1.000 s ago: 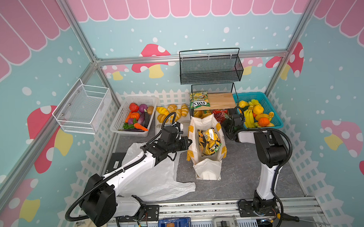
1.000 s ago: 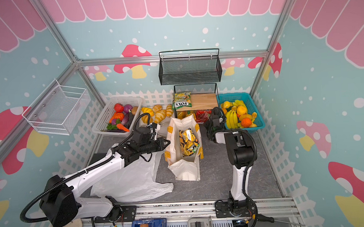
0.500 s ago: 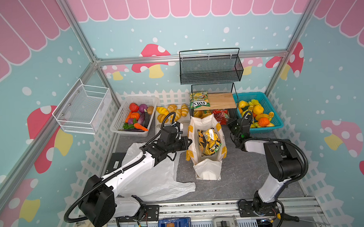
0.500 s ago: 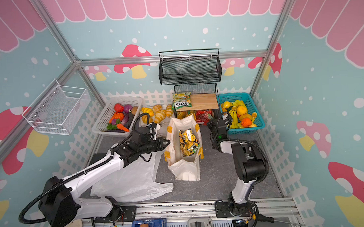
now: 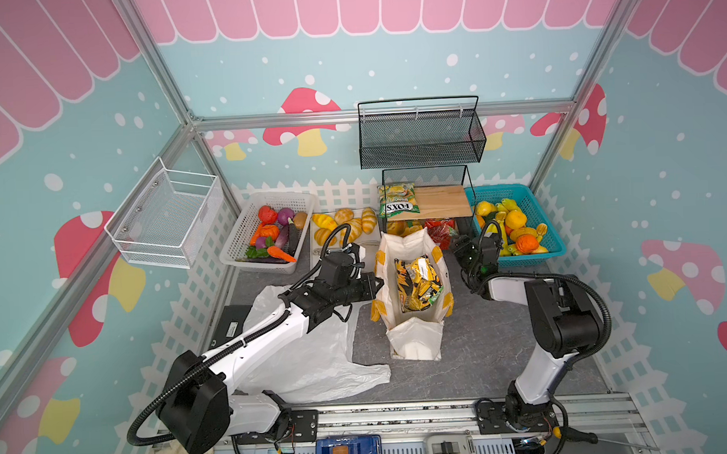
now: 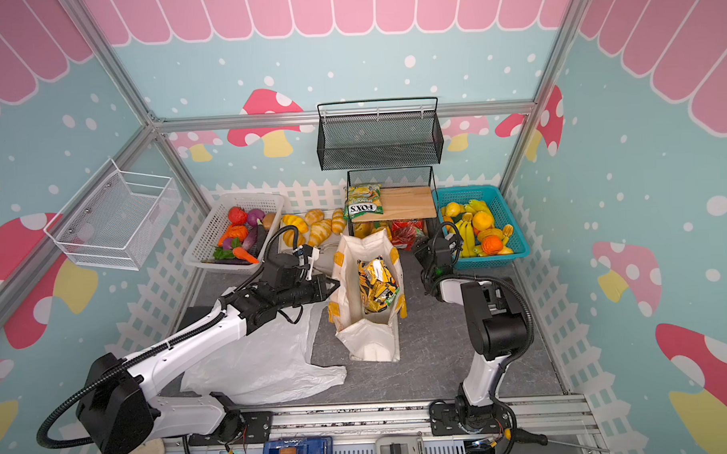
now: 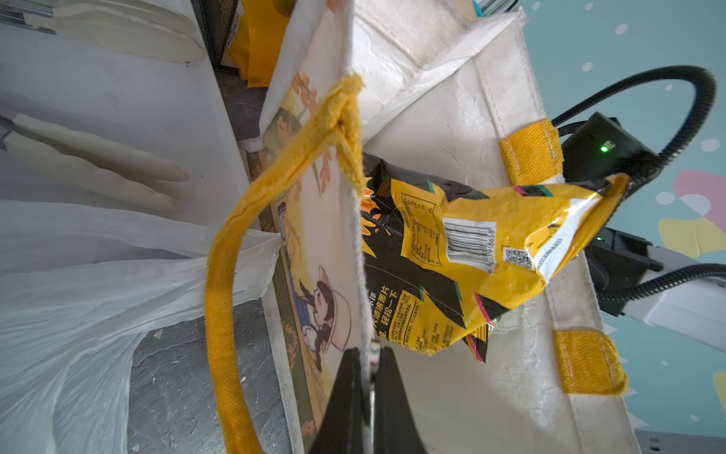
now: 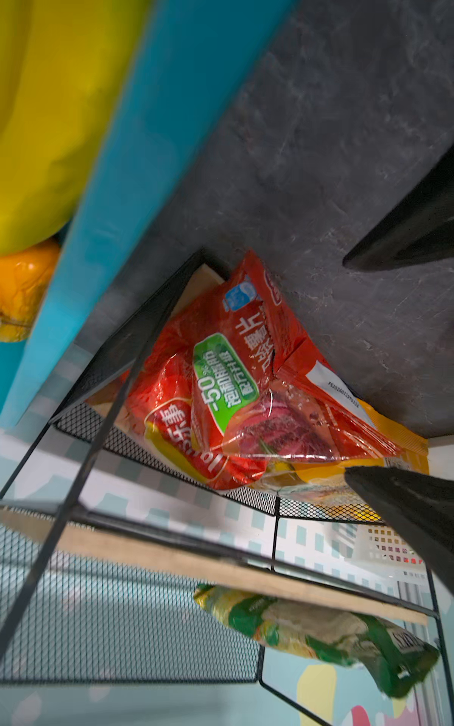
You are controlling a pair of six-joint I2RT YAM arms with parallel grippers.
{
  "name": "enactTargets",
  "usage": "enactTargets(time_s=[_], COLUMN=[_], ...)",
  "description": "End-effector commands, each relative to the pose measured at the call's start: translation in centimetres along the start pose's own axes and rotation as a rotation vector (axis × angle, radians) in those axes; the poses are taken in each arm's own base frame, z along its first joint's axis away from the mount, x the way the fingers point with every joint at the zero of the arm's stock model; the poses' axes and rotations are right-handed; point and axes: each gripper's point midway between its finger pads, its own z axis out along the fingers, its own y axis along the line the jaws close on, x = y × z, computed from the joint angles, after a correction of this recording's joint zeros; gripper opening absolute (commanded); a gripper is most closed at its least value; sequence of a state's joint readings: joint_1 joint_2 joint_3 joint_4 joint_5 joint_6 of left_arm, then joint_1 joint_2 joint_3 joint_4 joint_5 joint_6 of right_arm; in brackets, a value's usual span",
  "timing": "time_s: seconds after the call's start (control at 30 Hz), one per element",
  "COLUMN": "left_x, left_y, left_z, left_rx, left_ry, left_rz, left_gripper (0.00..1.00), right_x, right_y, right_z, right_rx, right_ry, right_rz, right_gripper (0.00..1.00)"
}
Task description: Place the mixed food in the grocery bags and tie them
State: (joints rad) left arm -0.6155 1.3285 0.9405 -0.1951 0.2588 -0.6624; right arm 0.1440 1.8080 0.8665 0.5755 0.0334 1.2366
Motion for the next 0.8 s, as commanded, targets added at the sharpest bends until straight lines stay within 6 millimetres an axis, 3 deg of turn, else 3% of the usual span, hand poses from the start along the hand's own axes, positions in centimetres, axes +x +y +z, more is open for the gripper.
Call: enactTargets(time_s=[0.0, 0.1, 0.13, 0.27, 0.5, 0.77], left_x=[-0.7, -0.7, -0.7, -0.6, -0.6, -0.5], left_y=[-0.6, -0.7, -0.7, -0.7, -0.7, -0.7], left_z=[-1.0, -1.1, -1.1, -1.1, -1.2, -1.1], left_rx=[0.024, 0.028, 0.029, 0.03, 0.03, 0.033], left_ry=[-0.027, -0.029, -0.028, -0.027, -0.029, -0.024], left_rz=[0.006, 0.004, 0.003, 0.001, 0.006, 0.007], left_gripper=[0.0, 0.0, 0.0, 0.0, 0.0, 0.0], right_x=[0.7, 0.3, 0.7, 0.5, 0.0, -0.6], right_y=[-0.8, -0.4, -1.3, -1.8, -1.5, -0.6], right_z=[1.3, 2.2, 2.9, 4.3, 5.8, 6.1], right_rx=[0.038, 0.04, 0.067, 0.076, 0.052, 0.023], right_ry=[0.029, 0.019, 0.025, 0.021, 0.01, -0.005], right_rz=[0.044, 0.049, 0.048, 0.052, 0.055, 0.047], right_gripper=[0.84, 0.86, 0.87, 0.87, 0.84, 0.61])
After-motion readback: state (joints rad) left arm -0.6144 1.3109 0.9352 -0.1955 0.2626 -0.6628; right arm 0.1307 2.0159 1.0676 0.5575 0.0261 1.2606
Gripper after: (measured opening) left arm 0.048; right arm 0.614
